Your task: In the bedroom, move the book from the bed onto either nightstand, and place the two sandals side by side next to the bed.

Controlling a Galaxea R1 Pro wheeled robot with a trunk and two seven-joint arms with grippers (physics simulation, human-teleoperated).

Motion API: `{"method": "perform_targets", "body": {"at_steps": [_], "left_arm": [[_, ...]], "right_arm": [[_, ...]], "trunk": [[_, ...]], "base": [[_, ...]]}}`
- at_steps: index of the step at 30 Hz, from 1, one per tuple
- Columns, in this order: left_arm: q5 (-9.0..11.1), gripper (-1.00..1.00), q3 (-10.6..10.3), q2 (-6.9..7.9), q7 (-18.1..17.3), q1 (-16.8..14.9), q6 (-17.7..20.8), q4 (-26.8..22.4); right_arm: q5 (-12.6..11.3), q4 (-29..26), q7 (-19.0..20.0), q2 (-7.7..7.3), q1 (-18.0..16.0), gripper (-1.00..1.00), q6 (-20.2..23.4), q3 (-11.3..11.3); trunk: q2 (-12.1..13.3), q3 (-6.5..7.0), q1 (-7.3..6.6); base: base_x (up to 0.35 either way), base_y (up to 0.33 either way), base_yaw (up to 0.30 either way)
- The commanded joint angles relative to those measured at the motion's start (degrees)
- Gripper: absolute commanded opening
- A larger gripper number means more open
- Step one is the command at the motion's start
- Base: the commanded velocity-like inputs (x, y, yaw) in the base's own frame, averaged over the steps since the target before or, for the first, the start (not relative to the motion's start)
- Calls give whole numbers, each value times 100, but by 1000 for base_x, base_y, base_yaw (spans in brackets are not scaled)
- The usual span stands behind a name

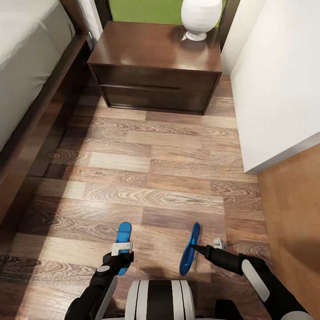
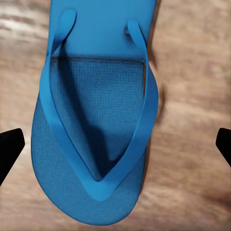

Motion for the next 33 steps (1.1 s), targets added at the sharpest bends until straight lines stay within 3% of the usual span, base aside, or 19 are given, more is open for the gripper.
{"method": "perform_targets", "body": {"at_steps": [1, 3, 4, 5, 9, 27, 33], "left_arm": [[37, 100, -13, 2, 42, -1, 27, -8], [37, 100, -11, 2, 39, -1, 32, -8], [38, 100, -14, 2, 38, -1, 35, -8], [38, 100, -13, 2, 37, -1, 36, -8], [38, 100, -13, 2, 37, -1, 37, -8], [38, 100, -10, 2, 36, -1, 37, -8], [38, 100, -15, 2, 42, -1, 37, -8]], "right_arm": [[-71, -11, 42, -11, 0, -100, 30, 11], [-300, -28, 244, -23, -1, -100, 42, 13], [-712, -42, 591, -30, -1, -100, 77, 15], [-896, -50, 733, -31, -1, -100, 127, 16], [-1169, -114, 926, -34, -1, -100, 299, 22], [-1284, -178, 994, -34, 1, -100, 402, 9], [-1284, -179, 994, -34, -1, -100, 747, 0]], "trunk": [[-1, -3, -1], [-1, -3, -1], [-1, -3, -1], [-1, -3, -1], [-1, -3, -1], [-1, -3, -1], [-1, -3, -1]], "base": [[0, 0, 0], [0, 0, 0], [0, 0, 0], [0, 0, 0], [0, 0, 0], [0, 0, 0], [7, 0, 0]]}}
